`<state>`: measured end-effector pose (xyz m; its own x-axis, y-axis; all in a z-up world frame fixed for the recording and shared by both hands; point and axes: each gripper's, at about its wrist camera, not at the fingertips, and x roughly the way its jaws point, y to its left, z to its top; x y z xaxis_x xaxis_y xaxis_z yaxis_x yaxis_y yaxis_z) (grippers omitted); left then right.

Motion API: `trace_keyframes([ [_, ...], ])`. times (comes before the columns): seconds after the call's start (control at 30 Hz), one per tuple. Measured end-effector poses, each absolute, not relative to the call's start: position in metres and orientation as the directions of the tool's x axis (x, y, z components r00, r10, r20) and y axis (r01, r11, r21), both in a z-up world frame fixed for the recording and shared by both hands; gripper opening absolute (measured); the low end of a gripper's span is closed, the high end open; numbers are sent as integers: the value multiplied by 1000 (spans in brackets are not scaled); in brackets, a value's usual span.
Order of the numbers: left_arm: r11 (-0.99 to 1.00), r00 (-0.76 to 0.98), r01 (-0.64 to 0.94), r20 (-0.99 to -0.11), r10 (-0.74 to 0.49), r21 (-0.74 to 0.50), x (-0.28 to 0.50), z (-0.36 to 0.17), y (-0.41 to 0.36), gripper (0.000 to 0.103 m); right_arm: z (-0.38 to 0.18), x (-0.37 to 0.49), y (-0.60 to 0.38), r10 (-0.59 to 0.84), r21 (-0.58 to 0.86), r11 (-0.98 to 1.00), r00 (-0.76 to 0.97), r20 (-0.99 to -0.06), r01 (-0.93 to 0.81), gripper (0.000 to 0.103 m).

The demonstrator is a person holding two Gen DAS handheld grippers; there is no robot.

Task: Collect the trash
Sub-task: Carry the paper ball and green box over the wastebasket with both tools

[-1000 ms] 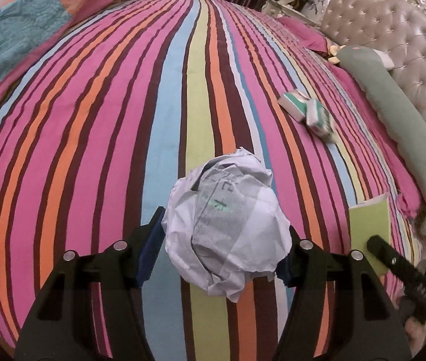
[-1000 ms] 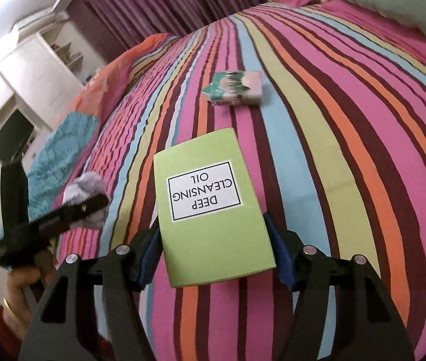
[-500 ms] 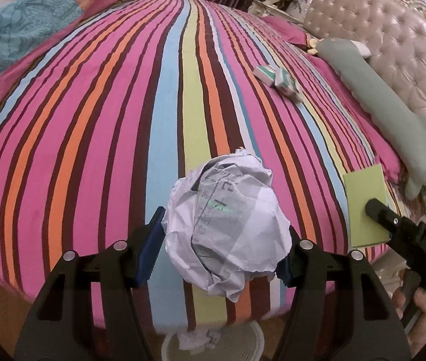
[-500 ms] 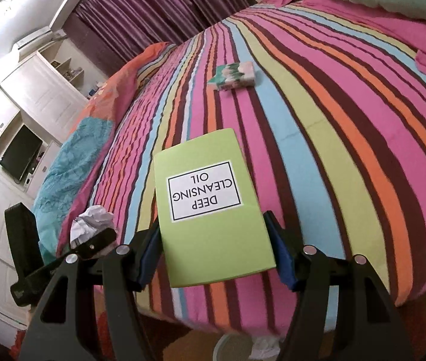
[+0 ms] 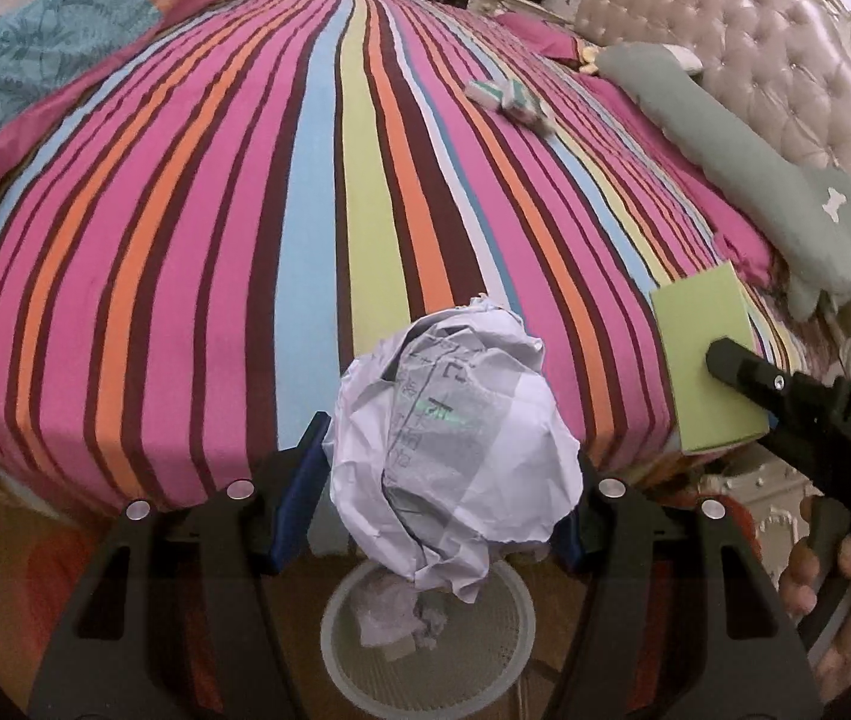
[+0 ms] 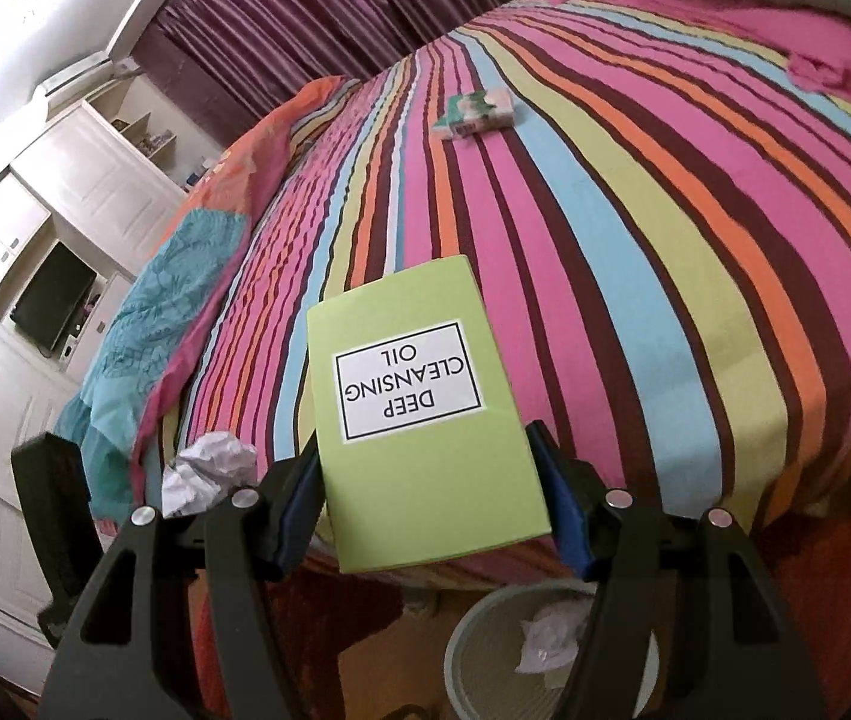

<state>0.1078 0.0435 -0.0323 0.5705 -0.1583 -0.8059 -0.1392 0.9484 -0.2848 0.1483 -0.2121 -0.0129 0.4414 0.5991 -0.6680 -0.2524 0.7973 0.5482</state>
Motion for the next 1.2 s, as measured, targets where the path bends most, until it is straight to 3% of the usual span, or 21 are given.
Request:
trace_keyframes([
  [0.63,964,445,-105,-879,-174,-244,42,-82,5,61,-64,87,-217,546,537,834,338,-767,-129,61],
  [1.2,959,247,-106,-941,-232,-265,41,-140,-14,61,-134,67,-210,457,455,890,80,-886,-34,61],
])
